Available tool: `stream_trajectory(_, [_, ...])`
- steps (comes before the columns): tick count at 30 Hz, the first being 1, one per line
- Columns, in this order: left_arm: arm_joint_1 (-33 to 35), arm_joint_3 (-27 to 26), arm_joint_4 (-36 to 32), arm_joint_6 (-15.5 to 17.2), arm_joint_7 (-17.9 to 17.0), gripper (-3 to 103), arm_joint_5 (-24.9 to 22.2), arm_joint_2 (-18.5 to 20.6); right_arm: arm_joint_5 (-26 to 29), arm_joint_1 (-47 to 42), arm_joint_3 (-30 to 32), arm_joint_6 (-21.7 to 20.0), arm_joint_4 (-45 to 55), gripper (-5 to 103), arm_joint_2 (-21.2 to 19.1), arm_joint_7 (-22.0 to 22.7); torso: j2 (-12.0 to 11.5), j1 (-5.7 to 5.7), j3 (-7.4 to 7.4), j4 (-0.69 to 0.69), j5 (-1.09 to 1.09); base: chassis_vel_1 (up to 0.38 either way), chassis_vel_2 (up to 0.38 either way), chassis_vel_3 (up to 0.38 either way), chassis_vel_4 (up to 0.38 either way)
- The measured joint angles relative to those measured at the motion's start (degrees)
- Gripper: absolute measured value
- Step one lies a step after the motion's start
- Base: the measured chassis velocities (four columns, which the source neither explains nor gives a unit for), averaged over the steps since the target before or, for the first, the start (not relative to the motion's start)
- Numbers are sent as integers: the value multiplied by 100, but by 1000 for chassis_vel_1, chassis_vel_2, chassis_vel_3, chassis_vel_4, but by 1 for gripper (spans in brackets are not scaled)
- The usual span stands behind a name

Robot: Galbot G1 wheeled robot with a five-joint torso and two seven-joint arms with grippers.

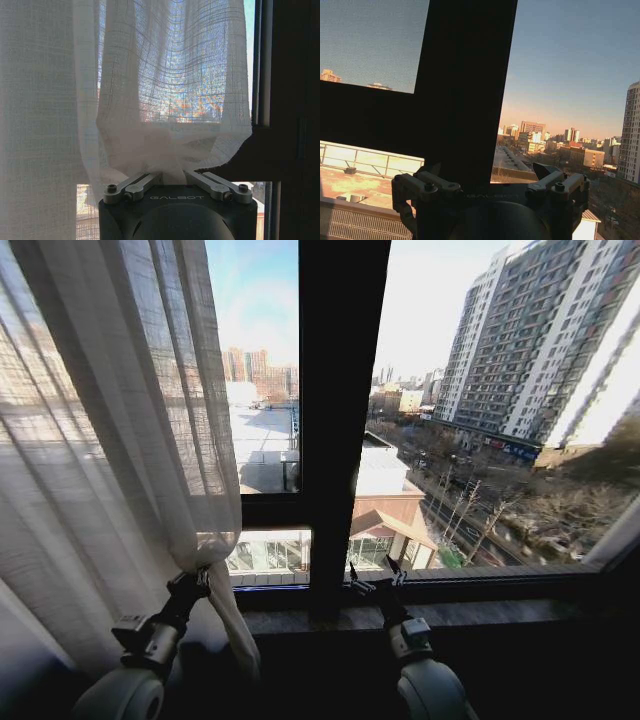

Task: Open the curtains by pulling them apart, changing their state from closed to fully open.

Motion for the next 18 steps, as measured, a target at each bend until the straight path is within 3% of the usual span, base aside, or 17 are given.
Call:
stream_trajectory(7, [58,3,-51,-9,-1,0,36,-32,10,-24,23,53,37,100,-30,5,0,0,0,0,1,128,129,-123,-142])
stream_trajectory(18, [125,-10,-93,-28,2,0,88,-81,21,-39,19,170,39,100,-49,3,0,0,0,1,-1,270,277,-263,-270])
